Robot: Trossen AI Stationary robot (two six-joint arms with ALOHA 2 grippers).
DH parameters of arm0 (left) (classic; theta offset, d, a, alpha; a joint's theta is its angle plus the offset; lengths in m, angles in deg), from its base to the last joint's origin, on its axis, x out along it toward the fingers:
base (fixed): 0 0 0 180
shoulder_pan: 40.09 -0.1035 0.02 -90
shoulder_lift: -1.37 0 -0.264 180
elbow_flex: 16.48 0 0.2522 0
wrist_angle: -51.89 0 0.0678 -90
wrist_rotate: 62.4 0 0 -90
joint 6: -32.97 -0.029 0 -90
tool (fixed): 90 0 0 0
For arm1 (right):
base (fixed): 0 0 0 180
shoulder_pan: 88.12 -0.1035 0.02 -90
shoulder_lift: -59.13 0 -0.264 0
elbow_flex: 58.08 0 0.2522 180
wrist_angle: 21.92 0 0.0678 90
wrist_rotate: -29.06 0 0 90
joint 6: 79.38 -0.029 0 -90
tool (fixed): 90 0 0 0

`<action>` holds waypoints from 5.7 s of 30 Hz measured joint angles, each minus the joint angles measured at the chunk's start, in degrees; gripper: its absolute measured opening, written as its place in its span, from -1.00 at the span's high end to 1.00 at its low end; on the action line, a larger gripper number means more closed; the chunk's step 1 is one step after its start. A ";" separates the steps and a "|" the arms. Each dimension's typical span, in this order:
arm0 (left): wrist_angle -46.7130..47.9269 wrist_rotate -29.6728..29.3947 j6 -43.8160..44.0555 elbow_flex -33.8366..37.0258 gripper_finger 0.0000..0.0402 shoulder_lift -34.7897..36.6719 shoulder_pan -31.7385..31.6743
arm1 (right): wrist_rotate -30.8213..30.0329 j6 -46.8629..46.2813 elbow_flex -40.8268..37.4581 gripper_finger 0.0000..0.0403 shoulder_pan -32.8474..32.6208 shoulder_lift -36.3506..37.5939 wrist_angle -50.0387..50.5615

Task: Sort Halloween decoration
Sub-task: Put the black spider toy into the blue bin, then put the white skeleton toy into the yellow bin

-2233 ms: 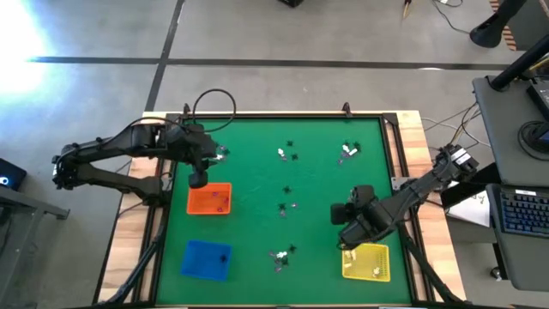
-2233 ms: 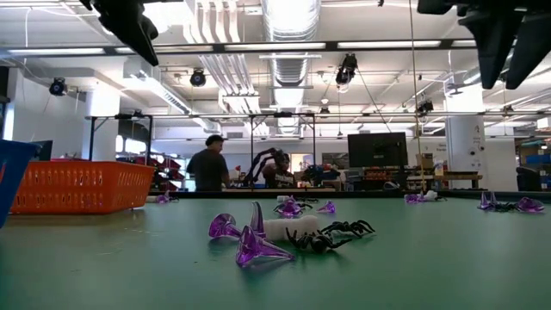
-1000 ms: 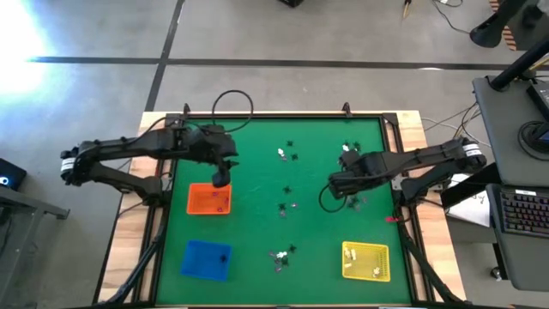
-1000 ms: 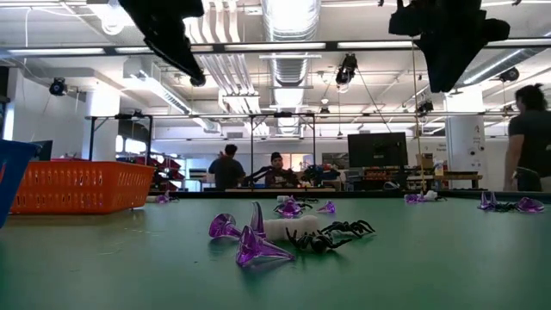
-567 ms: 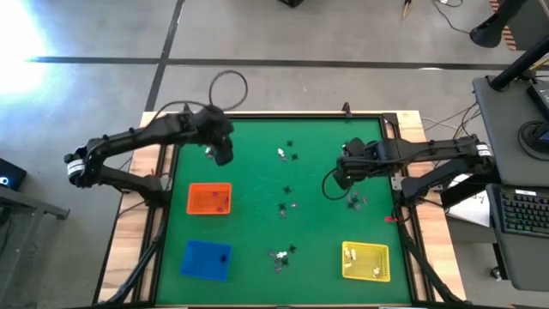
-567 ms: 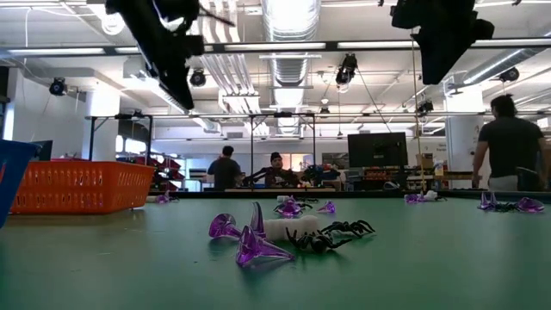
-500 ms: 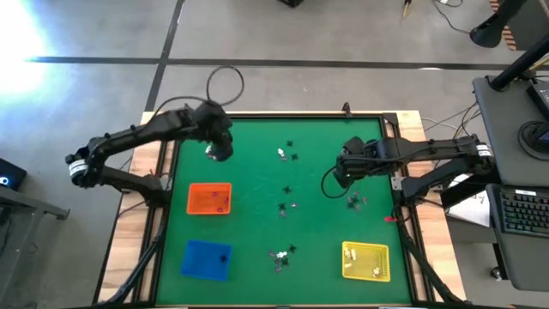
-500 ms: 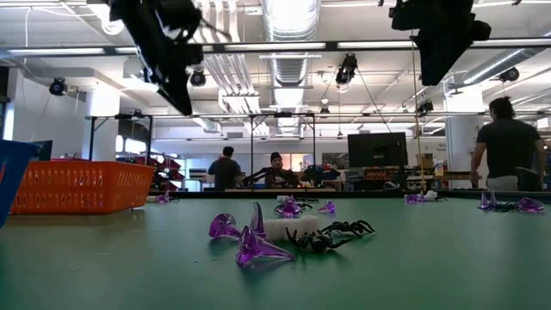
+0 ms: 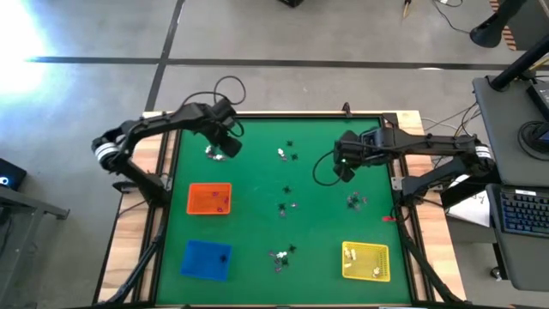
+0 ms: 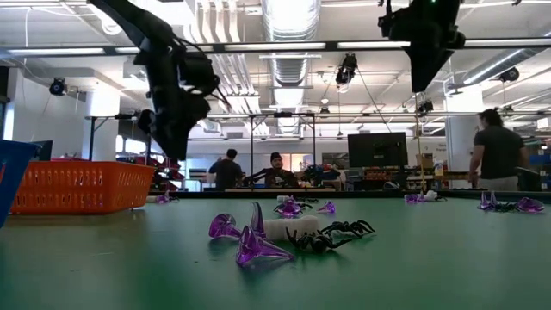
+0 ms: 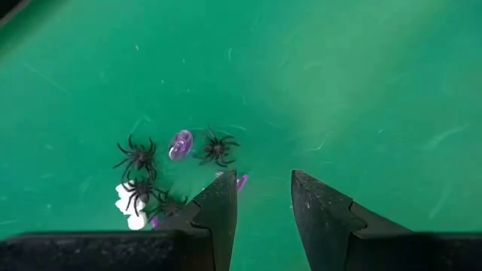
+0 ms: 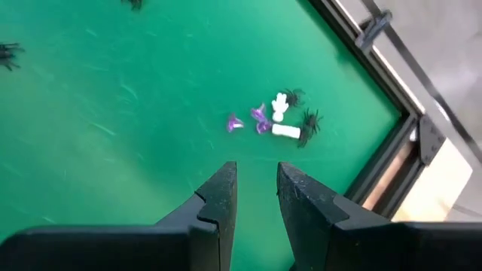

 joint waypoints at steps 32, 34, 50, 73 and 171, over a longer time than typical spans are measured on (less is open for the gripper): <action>-3.96 -1.75 20.78 0.02 0.46 -13.92 -2.09 | 0.64 4.98 0.00 0.56 2.01 -0.03 -3.60; -4.07 -1.32 20.70 0.02 0.46 -14.57 -2.14 | 0.65 4.97 0.00 0.56 1.99 -0.03 -3.60; -3.95 -3.21 19.77 -0.12 0.64 -16.28 -2.21 | 0.66 3.89 0.00 0.56 2.00 -0.03 -3.67; 4.03 -6.14 11.45 -1.25 1.00 -10.84 -0.99 | 0.61 4.06 0.00 0.56 2.01 -0.05 -5.59; 18.75 0.02 31.23 -10.73 0.56 -6.13 76.96 | 10.69 -11.53 0.00 0.56 -2.32 -0.07 -6.41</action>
